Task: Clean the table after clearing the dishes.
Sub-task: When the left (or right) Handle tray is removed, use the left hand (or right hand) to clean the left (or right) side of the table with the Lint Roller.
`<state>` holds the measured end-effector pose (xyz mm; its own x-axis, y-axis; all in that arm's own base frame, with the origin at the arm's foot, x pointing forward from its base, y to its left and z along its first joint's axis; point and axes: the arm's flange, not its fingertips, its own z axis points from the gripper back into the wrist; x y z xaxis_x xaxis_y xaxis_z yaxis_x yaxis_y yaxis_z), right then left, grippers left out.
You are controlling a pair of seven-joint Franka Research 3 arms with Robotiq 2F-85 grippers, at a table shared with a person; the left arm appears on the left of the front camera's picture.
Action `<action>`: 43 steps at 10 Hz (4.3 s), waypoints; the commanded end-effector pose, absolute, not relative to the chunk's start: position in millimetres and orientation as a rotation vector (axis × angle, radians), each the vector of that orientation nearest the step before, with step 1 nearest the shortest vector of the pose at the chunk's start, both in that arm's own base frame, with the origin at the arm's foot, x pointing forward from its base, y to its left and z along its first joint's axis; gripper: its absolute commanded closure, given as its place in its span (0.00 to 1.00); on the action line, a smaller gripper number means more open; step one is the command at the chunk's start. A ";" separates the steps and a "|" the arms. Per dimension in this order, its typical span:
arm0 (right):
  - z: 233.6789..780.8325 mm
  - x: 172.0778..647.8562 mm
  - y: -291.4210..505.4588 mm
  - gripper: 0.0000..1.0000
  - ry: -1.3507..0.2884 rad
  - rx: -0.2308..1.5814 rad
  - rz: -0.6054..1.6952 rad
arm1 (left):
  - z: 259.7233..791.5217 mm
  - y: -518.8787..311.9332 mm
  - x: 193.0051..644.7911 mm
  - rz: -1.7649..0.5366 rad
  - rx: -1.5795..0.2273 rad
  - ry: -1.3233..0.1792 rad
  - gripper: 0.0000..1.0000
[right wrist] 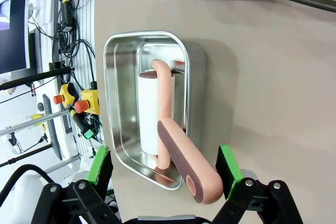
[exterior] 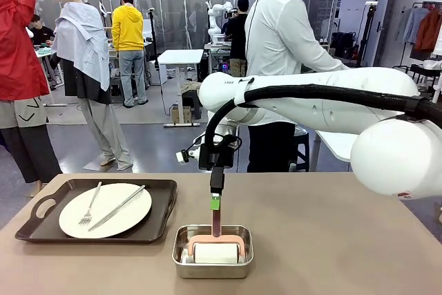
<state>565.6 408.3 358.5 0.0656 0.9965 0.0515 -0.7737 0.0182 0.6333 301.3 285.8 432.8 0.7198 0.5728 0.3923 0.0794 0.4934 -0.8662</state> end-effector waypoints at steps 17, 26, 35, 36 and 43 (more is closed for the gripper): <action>379.0 569.5 416.1 0.99 0.512 0.508 1.456 | 434.0 287.0 296.4 0.316 -1.036 -0.736 0.00; 470.3 535.7 221.9 0.96 0.089 0.522 0.592 | 434.0 287.0 296.4 0.316 -1.036 -0.736 0.00; 401.1 517.9 97.1 0.96 0.001 0.741 0.038 | 434.0 287.0 296.4 0.316 -1.036 -0.736 0.00; 401.1 517.9 97.1 0.96 0.001 0.741 0.038 | 434.0 287.0 296.4 0.316 -1.036 -0.736 0.00; 330.4 537.2 109.1 0.79 -0.007 0.907 -0.061 | 434.0 287.0 296.4 0.316 -1.036 -0.736 0.00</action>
